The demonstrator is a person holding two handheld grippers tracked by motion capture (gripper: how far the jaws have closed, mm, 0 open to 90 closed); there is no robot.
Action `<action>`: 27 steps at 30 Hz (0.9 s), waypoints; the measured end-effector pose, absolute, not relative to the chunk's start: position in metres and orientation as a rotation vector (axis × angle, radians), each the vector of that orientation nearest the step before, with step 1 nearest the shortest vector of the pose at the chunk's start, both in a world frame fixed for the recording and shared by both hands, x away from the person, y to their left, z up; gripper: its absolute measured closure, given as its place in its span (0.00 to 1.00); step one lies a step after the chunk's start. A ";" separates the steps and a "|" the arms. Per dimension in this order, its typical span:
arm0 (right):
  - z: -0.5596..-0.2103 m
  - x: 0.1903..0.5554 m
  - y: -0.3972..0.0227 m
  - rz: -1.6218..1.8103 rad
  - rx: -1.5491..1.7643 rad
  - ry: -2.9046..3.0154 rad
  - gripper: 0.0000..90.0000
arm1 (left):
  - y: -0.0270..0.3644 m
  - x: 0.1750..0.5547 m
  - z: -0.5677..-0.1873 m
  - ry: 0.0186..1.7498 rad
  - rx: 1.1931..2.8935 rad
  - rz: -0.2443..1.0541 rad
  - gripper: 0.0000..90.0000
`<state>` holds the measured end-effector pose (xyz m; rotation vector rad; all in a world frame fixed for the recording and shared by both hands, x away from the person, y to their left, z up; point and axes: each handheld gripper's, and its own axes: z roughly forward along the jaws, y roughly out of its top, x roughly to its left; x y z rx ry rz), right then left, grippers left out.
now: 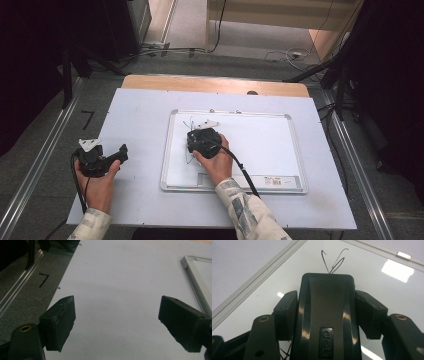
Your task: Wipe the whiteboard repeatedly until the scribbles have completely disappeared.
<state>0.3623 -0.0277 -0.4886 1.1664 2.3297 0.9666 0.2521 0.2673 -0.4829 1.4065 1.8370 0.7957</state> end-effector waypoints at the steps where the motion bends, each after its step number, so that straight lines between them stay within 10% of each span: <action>1: -0.489 0.362 -0.029 0.961 1.169 2.336 0.39 | 0.268 0.252 -0.483 1.839 1.409 0.795 0.17; 27: -0.489 0.356 -0.004 0.950 1.141 2.368 0.39 | 0.268 0.254 -0.483 1.836 1.406 0.790 0.17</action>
